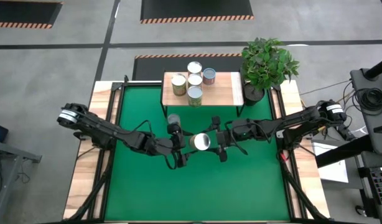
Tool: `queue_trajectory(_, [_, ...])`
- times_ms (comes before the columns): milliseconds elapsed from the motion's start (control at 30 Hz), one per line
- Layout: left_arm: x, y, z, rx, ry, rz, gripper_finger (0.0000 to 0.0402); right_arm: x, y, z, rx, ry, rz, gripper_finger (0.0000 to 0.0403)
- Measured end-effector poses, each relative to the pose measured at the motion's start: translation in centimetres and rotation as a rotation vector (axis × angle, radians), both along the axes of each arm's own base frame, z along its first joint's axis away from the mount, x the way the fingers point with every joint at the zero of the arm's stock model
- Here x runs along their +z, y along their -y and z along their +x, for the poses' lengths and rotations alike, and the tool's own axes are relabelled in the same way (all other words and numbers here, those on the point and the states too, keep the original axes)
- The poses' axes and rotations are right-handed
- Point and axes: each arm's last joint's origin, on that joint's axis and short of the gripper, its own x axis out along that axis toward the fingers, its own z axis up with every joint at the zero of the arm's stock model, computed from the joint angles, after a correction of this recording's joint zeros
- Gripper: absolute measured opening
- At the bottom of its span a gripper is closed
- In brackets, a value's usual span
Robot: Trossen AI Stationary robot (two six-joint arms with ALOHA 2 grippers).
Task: Pick and place cans onto a shelf
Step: Put the canned corn on the shelf
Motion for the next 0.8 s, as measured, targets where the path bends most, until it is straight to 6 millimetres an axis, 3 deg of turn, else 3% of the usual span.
queue_trajectory(267, [0.05, -0.01, 0.00, 0.005, 0.000, 0.025, 0.0274, -0.02, 0.00, 0.00, 0.000, -0.003, 0.005, 0.0296])
queue_trajectory(567, [0.12, -0.17, -0.02, 0.053, 0.010, 0.044, 0.0278, 0.02, 0.08, 0.00, -0.025, -0.002, 0.027, 0.0355])
queue_trajectory(800, [0.33, -0.21, -0.15, 0.070, 0.021, 0.055, 0.0278, 0.85, 0.15, -0.55, -0.027, 0.018, 0.037, 0.0361])
